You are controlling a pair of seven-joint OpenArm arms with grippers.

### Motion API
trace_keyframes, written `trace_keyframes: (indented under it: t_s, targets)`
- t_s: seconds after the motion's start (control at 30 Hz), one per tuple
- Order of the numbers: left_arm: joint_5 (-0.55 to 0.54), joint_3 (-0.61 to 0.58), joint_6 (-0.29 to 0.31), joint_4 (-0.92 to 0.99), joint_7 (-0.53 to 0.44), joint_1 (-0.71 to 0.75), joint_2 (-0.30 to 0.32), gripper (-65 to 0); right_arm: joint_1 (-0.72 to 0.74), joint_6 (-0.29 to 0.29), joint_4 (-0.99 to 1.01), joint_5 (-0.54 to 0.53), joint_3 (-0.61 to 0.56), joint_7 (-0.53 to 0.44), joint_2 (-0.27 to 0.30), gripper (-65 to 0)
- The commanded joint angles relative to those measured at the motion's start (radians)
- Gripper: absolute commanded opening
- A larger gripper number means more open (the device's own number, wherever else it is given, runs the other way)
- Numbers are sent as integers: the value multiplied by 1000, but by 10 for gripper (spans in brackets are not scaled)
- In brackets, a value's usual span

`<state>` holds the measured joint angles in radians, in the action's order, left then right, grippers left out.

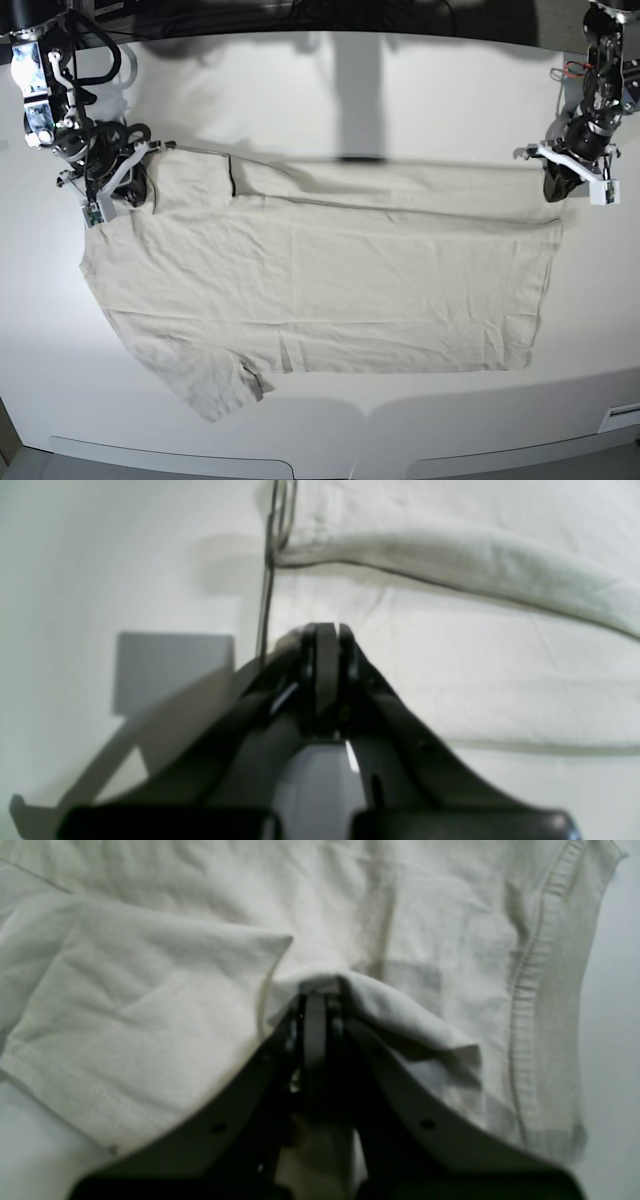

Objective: Fold the T-shirt properly
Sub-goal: 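Pull the folded shoulder edge with both grippers toward the robot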

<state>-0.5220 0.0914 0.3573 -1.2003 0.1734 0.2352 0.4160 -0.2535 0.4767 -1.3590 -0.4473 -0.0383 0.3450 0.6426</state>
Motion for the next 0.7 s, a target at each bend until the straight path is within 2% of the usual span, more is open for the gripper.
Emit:
trace_keyframes:
  t_s: [0.0, 0.17, 0.23, 0.33, 0.47, 0.57, 0.67]
  targets:
    - [76, -14, -47, 27, 219, 61, 0, -650, -28, 6, -6, 24, 0, 60, 15, -650]
    - [105, -14, -47, -13, 211, 126, 0, -650, -82, 6, -25, 29, 3, 26, 14, -650]
    - [191, -14, -47, -51, 179, 150, 0, -650, -82, 6, -25, 28, 3, 26, 14, -650]
    - [381, -14, -50, -134, 155, 173, 0, -650, -76, 6, -25, 27, 3, 20, 14, -650]
    - [552, -14, -55, -217, 208, 201, 0, -650, -79, 5, -25, 28, 3, 27, 14, -650]
    - [566, -14, -55, -219, 220, 229, 0, -650, -98, 7, -25, 32, 4, 43, 14, -650]
    - [567, -14, -55, -219, 219, 272, 0, -650, -139, 30, -37, 60, 13, -6, 14, -650]
